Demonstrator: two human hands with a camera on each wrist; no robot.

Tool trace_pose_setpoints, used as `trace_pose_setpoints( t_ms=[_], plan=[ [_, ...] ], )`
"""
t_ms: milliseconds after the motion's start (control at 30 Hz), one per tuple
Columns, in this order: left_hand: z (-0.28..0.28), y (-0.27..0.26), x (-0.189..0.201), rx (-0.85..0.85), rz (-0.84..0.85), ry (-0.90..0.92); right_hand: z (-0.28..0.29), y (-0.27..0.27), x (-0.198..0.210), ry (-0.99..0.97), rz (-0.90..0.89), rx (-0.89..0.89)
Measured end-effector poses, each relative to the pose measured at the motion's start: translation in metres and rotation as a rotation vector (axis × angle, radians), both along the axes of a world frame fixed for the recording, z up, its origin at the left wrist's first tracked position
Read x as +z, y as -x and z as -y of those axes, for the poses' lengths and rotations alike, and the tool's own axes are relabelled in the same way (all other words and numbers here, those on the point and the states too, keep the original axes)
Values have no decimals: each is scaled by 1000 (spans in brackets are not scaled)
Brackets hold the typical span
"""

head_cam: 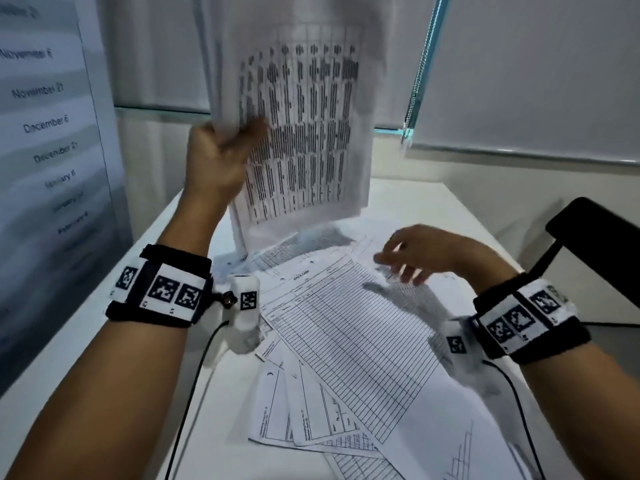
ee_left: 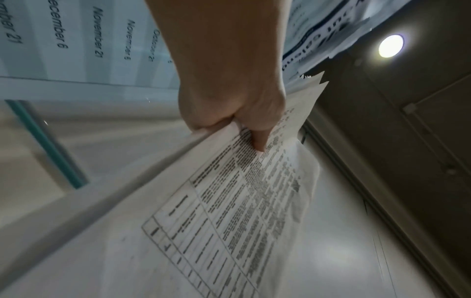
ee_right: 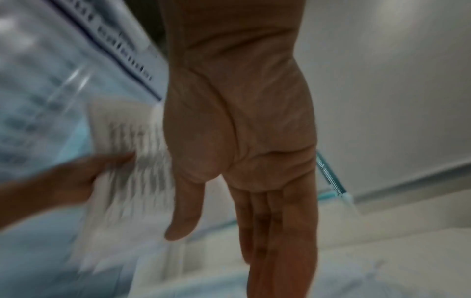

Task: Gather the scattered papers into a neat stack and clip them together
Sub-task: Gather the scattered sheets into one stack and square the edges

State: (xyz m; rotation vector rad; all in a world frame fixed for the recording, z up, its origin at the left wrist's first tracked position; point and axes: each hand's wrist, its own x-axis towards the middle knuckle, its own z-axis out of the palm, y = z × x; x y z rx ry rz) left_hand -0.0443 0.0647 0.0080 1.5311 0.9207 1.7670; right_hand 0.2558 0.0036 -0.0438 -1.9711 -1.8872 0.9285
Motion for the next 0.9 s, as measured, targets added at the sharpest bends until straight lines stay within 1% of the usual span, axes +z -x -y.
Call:
trace_pose_setpoints(
  t_ms=[33,67,133,233,300,333,400,500,533,633,700,767,833,867,900],
  plan=[
    [2,4,4,19,52,-18,4,9,-9,109,126,74],
    [4,8,8,33,104,-19,7,18,-16,171,244,124],
    [9,15,16,67,189,-14,11,33,-29,179,407,155],
    [11,24,22,97,251,-22,9,43,-34,155,556,136],
    [13,29,23,114,243,-3,3,43,-34,148,665,122],
    [14,30,24,123,242,3,0,42,-35,149,688,110],
    [16,32,26,137,257,21,-5,39,-37,176,655,100],
    [22,34,30,167,221,25,-10,32,-39,150,486,101],
    [25,35,31,178,204,25,-11,28,-42,103,442,108],
    [31,37,34,201,218,6,-11,16,-44,-73,386,86],
    [31,39,35,205,221,1,-10,11,-40,-159,304,66],
    [32,42,36,212,218,10,-6,7,-29,-223,148,49],
    [30,46,36,220,236,16,0,2,-7,-182,-75,44],
    [29,48,36,222,245,18,2,0,6,-146,-119,78],
    [27,51,35,222,255,19,2,-2,19,-127,-101,125]
  ],
)
